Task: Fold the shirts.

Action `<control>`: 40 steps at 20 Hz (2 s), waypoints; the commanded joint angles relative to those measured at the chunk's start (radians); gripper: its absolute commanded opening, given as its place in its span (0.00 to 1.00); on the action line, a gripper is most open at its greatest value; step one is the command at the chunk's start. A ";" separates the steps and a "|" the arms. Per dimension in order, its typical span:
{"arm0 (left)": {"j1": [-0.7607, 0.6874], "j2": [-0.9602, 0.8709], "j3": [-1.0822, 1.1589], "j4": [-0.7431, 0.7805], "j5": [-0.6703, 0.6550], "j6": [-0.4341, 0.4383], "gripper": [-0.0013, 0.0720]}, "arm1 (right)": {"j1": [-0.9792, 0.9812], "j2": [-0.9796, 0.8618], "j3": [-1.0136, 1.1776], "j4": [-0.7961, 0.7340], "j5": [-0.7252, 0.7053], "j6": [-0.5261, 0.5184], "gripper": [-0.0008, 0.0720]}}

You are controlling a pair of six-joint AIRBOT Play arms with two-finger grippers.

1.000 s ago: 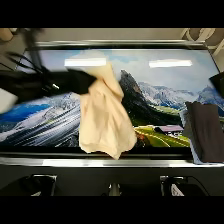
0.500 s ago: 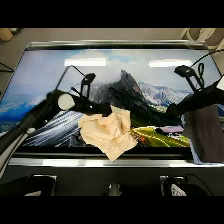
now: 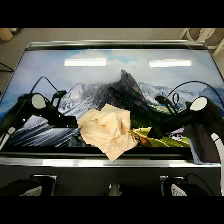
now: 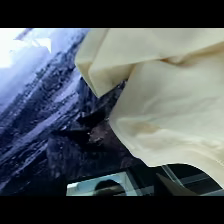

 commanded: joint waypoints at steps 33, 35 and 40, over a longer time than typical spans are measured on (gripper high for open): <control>-0.202 0.459 0.890 -0.233 0.670 0.226 0.06 | 0.351 0.320 1.192 -0.461 -0.609 0.084 0.04; -0.281 0.436 0.883 -0.232 0.669 0.285 0.06 | 0.351 0.328 1.191 -0.468 -0.588 0.084 0.04; -0.304 0.381 0.883 -0.127 0.672 0.298 0.06 | 0.351 0.261 1.191 -0.555 -0.587 0.084 0.04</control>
